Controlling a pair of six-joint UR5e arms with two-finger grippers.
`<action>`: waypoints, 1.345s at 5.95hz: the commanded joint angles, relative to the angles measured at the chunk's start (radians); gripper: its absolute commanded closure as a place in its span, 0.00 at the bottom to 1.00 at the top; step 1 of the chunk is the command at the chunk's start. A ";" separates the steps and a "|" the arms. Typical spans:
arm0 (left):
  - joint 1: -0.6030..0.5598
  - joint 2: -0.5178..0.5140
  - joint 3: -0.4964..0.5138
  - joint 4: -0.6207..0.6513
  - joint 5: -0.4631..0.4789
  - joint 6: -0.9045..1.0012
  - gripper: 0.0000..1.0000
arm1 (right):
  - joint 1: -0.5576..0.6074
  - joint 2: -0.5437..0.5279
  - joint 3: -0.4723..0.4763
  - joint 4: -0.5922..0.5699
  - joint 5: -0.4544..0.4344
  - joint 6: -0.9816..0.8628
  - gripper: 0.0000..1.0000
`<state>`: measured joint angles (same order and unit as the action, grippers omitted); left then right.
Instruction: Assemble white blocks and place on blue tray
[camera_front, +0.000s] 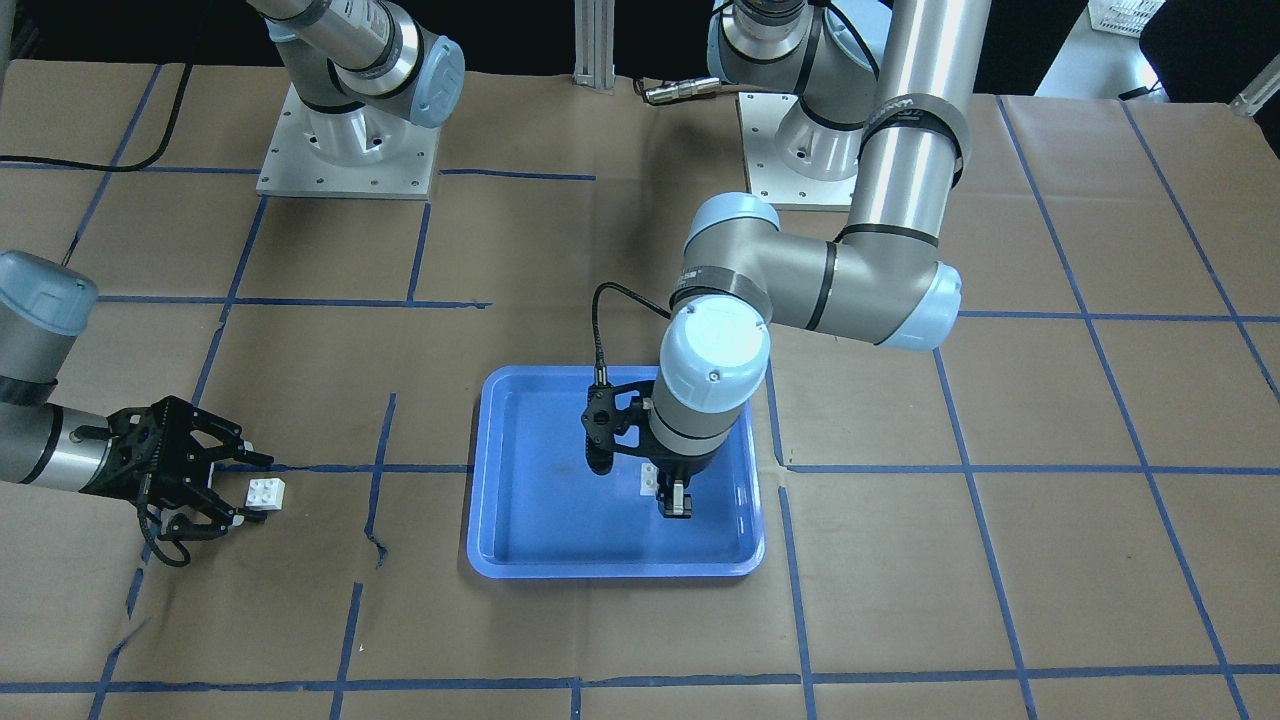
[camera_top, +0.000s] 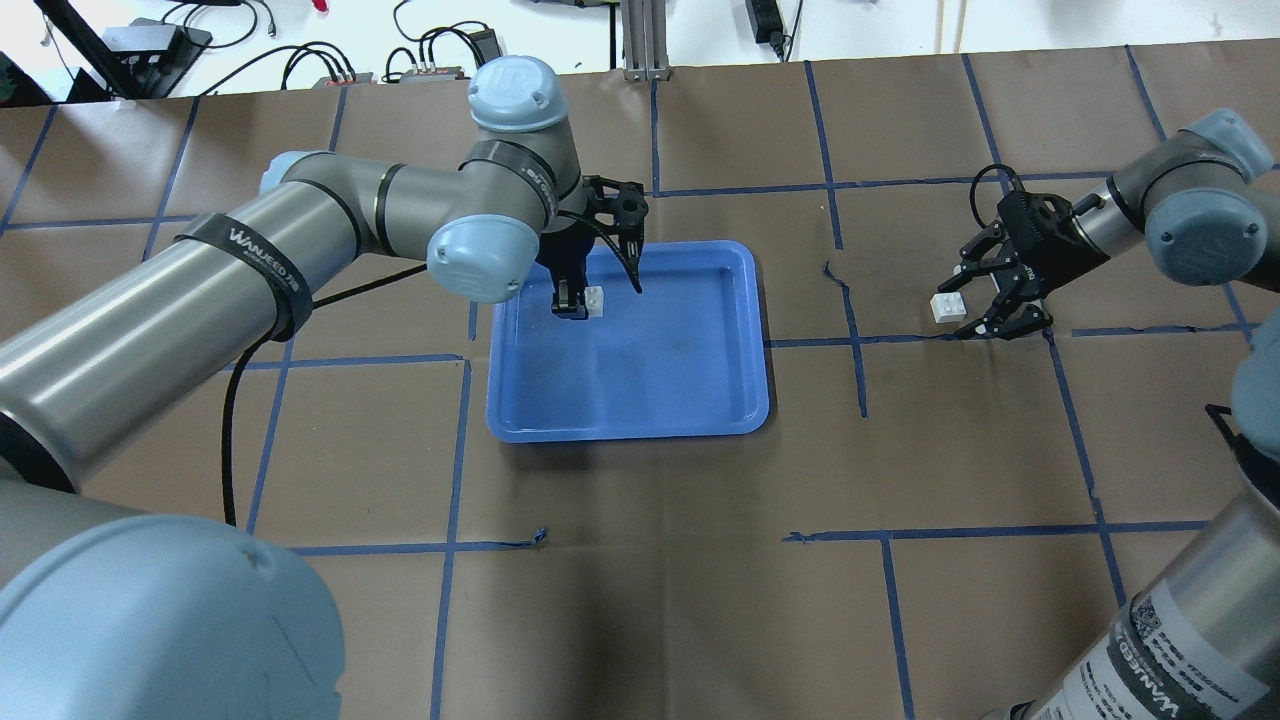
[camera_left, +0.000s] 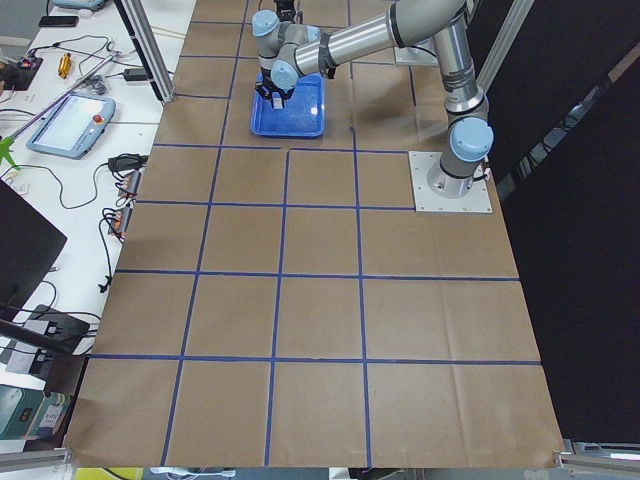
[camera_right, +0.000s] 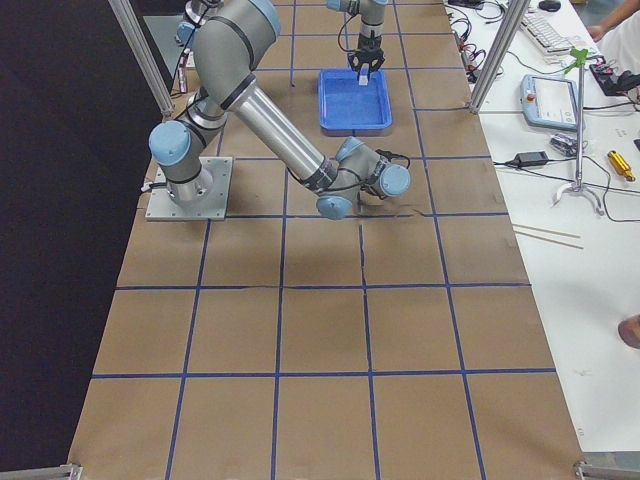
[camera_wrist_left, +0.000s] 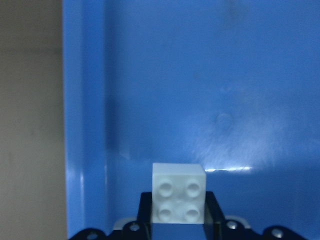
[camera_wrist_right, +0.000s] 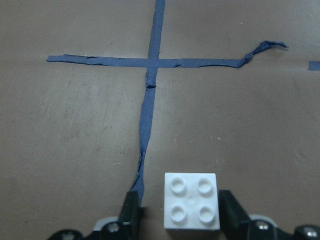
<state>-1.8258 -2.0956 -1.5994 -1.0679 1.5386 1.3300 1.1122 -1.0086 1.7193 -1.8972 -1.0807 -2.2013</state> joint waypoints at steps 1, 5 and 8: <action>-0.027 -0.004 -0.072 0.063 0.000 -0.028 0.93 | 0.000 -0.001 -0.003 0.000 -0.001 0.000 0.64; -0.029 -0.003 -0.116 0.083 0.003 -0.087 0.01 | 0.000 -0.083 -0.035 -0.017 0.011 0.015 0.82; -0.015 0.146 -0.087 -0.081 0.008 -0.083 0.01 | 0.006 -0.207 -0.021 0.015 0.136 0.090 0.83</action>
<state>-1.8485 -2.0231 -1.6931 -1.0631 1.5456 1.2453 1.1148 -1.1720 1.6909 -1.8954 -0.9723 -2.1365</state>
